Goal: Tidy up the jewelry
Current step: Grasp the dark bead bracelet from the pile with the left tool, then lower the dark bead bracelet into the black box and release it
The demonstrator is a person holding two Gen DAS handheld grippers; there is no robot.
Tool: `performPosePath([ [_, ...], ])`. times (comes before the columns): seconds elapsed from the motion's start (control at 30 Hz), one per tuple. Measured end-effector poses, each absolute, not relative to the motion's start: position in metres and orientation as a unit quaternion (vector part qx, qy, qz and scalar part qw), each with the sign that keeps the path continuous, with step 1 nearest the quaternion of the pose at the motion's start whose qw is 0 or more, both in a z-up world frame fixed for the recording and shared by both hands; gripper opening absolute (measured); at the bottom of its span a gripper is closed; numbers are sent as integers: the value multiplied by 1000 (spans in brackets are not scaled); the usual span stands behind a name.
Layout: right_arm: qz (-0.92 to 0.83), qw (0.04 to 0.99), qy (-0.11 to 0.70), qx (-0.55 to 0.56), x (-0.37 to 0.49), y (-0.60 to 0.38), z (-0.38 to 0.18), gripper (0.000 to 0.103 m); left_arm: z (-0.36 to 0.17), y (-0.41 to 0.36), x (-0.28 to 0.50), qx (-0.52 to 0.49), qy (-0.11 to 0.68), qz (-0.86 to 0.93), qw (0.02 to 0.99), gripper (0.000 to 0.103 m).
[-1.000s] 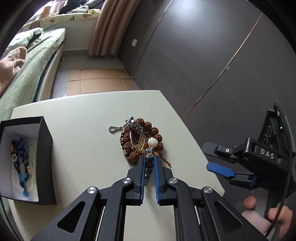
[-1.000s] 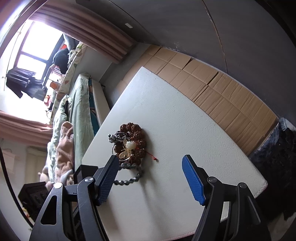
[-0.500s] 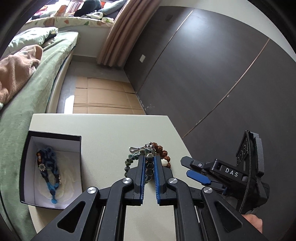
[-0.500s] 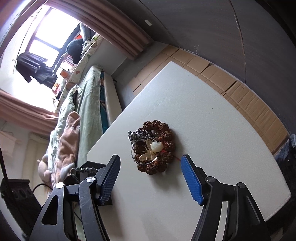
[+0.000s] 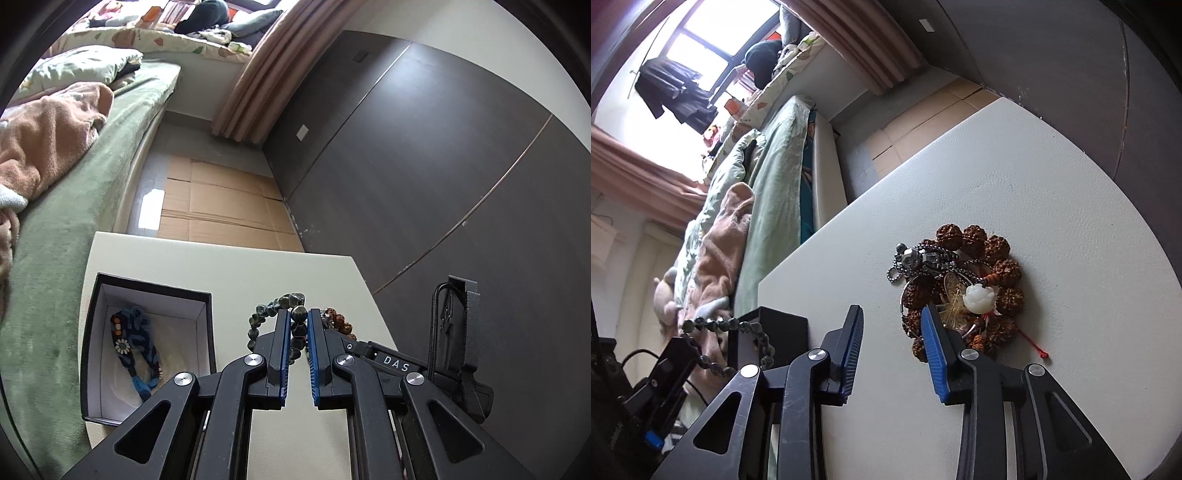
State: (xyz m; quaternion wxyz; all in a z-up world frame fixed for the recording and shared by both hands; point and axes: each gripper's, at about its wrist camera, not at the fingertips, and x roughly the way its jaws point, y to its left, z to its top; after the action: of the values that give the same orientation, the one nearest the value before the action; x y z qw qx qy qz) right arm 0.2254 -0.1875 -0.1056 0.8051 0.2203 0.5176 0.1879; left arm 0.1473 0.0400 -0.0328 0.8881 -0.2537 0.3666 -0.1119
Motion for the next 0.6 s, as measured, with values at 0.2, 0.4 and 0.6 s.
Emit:
performPosePath([
  [0.2, 168, 826, 513, 162, 227, -170, -105, 24, -32, 44, 145, -256, 367, -112, 887, 9],
  [0.4, 148, 836, 511, 136, 227, -172, -106, 7, -33, 45, 143, -255, 368, -109, 887, 9],
  [0.6, 168, 824, 508, 184, 227, -190, -103, 5, -31, 47, 140, -259, 366, -107, 887, 9],
])
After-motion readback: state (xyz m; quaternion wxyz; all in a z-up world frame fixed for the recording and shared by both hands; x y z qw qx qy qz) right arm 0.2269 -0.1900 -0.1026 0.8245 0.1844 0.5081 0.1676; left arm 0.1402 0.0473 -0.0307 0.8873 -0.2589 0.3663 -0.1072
